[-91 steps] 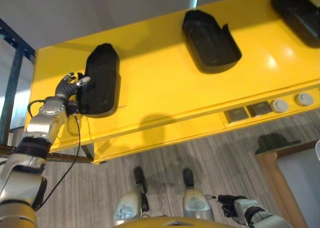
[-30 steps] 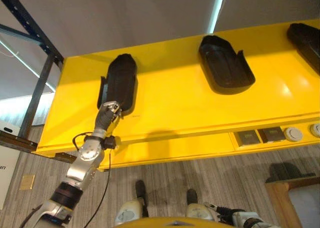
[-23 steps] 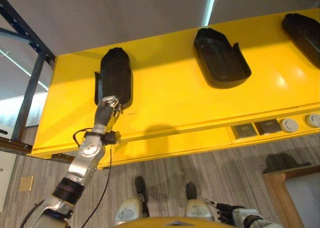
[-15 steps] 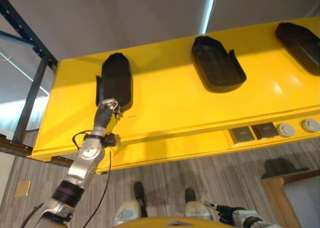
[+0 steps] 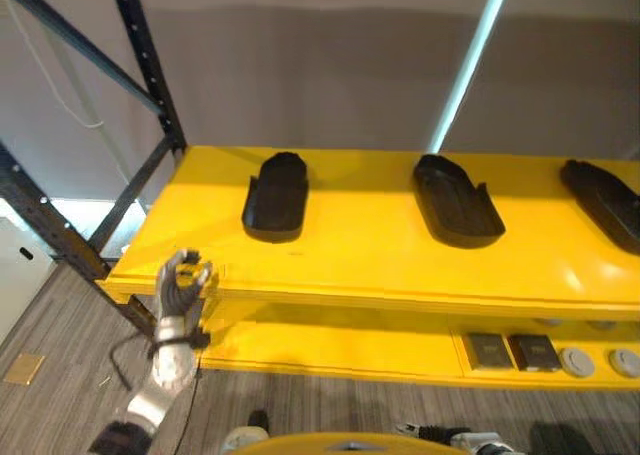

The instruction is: Move parts from the plastic box to the shelf.

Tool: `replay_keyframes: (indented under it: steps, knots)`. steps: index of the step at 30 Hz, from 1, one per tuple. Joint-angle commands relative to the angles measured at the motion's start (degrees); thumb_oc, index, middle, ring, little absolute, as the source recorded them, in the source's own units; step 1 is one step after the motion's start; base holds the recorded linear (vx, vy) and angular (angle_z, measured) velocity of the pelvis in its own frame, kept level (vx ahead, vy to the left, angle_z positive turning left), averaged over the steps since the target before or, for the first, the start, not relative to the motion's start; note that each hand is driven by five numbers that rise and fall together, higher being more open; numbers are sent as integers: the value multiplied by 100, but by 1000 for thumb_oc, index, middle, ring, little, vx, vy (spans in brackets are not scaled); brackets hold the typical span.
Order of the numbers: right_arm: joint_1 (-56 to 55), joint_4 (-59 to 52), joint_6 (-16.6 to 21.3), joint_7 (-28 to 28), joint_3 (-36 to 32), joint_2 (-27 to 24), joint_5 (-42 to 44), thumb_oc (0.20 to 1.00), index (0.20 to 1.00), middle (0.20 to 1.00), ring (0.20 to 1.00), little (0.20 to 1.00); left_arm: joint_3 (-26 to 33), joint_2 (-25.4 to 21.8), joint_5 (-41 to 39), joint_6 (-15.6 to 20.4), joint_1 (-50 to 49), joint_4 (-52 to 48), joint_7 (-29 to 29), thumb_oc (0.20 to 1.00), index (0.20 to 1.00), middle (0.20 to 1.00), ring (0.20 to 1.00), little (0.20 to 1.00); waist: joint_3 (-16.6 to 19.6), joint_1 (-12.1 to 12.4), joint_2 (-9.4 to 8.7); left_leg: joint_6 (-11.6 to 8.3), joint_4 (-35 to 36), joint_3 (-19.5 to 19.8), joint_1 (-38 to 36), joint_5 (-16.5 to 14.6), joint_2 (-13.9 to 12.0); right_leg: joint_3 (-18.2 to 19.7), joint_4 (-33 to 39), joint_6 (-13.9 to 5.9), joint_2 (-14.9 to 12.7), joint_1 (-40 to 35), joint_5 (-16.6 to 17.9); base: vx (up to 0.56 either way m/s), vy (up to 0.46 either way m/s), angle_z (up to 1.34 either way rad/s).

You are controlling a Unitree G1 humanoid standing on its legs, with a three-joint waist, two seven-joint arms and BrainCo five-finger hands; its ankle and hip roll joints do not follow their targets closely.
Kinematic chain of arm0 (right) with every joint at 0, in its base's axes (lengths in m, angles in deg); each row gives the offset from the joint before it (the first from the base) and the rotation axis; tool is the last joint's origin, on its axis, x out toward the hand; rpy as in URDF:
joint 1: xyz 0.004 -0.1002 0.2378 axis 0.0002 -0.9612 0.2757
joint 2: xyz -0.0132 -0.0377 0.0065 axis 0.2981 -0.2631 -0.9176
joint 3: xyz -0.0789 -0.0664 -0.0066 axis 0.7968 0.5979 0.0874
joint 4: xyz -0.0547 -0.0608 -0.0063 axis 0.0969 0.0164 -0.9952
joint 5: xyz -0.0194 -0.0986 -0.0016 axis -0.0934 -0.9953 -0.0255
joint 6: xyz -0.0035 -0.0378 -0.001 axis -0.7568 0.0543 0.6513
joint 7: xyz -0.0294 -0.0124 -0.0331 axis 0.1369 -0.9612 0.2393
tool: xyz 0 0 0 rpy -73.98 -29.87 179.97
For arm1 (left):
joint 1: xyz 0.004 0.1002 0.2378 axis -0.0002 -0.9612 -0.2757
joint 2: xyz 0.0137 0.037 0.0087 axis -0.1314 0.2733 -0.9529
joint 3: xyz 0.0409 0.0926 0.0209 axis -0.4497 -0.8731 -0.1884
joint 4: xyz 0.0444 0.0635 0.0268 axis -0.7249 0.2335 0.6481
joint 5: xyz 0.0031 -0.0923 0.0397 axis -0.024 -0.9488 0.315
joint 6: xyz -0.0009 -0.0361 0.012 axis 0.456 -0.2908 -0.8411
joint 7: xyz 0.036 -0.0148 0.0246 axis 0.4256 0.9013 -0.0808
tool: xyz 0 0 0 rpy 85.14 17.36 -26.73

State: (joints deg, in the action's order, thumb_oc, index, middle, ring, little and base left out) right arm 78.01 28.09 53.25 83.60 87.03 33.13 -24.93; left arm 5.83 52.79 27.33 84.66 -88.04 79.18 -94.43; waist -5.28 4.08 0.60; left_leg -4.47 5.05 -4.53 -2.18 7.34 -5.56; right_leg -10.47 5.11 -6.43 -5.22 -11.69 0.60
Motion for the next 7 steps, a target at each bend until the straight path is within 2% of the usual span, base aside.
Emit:
replay_keyframes:
  steps: [1, 2, 4, 6, 7]
  knots:
    - [328, 307, -12, 30, 172, 28, 268, 1000, 1000, 1000, 1000, 1000, -47, -61, 461, -137, 424, -153, -317, 1000, 1000, 1000, 1000, 1000, -463, 41, -79, 206, -10, -88, -609, -1062, 202, -165, -36, 335, 104, -9, -390, -45, 8, 13]
    - [354, 313, -52, 47, 177, 25, 260, 1000, 1000, 1000, 1000, 1000, -73, -21, 528, -227, 358, 17, -366, 1000, 1000, 1000, 1000, 1000, -471, 65, -80, 207, -10, -77, -609, -1061, 202, -179, -36, 328, 102, -9, -386, -55, 17, 14]
    - [367, 391, -102, 106, 195, 39, 198, 1000, 1000, 1000, 1000, 1000, -13, 218, 119, -501, 164, 797, -384, 1000, 1000, 1000, 1000, 1000, -484, 118, -67, 194, -5, -48, -597, -1046, 212, -234, -22, 299, 88, 2, -363, -60, 25, 12]
    - [370, 440, -118, 129, 212, 49, 203, 1000, 1000, 1000, 1000, 1000, 66, 356, -148, -608, 100, 1203, -247, 1000, 1000, 1000, 1000, 1000, -471, 125, -65, 188, -5, -39, -590, -1034, 217, -256, -19, 283, 82, 11, -351, 0, 0, 0]
    - [366, 471, -118, 132, 214, 60, 221, 1000, 1000, 1000, 1000, 1000, 167, 479, -194, -539, 45, 1545, -189, 1000, 1000, 1000, 1000, 1000, -465, 133, -65, 184, -5, -32, -578, -1016, 218, -270, -24, 276, 75, 27, -341, 0, 0, 0]
